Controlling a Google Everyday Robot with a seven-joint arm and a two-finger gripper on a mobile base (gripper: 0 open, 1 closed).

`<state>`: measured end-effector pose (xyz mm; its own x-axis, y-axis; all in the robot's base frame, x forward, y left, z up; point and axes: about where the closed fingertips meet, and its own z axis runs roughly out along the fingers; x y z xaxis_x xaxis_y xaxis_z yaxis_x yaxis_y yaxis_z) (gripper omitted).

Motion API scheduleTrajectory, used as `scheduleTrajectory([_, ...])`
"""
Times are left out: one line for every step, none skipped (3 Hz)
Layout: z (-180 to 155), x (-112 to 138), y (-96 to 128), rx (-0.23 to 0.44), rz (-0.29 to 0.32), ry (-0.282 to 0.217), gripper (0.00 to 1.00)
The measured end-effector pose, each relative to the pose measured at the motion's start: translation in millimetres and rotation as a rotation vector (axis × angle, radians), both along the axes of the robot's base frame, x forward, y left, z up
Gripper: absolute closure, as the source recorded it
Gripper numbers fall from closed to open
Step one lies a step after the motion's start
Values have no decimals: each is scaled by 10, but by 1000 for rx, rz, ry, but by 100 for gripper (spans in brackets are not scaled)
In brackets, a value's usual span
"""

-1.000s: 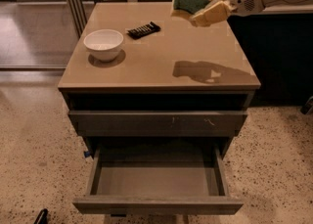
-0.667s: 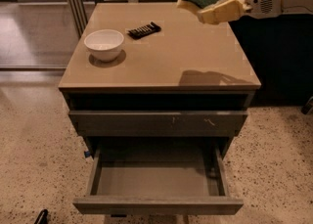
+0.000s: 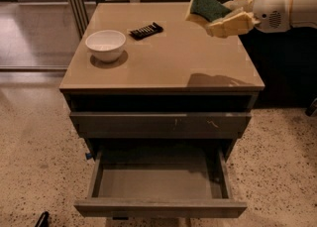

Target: Place sponge into middle drawer

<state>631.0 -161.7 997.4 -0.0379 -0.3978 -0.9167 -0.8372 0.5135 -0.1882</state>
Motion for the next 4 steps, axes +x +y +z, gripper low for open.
scheduleTrajectory([-33, -126, 65, -12, 3, -13, 100])
scheduleTrajectory([-20, -447, 107, 1, -40, -62, 100])
scheduleTrajectory([-317, -739, 58, 31, -124, -57, 100])
scheduleTrajectory([-764, -922, 45, 49, -186, -3, 100])
